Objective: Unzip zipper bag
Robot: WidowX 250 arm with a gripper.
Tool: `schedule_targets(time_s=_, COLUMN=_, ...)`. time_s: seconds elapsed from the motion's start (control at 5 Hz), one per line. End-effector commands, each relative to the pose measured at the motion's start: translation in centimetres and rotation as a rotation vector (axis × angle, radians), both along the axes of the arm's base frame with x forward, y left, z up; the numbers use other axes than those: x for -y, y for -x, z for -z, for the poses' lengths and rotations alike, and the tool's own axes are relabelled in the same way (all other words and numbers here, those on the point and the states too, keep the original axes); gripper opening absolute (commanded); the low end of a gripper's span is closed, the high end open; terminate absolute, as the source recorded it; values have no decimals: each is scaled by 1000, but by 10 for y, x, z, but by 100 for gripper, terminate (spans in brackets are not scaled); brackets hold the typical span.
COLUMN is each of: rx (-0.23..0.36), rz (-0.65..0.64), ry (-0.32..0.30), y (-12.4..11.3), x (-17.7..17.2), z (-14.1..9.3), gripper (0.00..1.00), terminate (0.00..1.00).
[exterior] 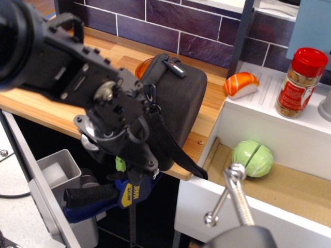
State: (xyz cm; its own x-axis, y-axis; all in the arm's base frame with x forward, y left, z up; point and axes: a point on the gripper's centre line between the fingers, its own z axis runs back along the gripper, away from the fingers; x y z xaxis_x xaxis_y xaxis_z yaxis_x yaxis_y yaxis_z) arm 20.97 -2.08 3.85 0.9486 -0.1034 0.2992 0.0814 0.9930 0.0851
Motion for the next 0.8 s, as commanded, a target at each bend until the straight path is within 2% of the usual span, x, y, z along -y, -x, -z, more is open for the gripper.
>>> schedule_targets(time_s=0.0, rx=34, rz=0, ry=2, y=-11, x=-6, z=-12, gripper=0, terminate=0)
schedule_targets(time_s=0.2, rx=37, rz=-11, ry=6, y=-14, x=-7, z=-17, gripper=0, terminate=0)
schedule_targets(time_s=0.6, rx=83, rz=-79, ry=86, y=-37, x=-9, z=-61, gripper=0, terminate=0)
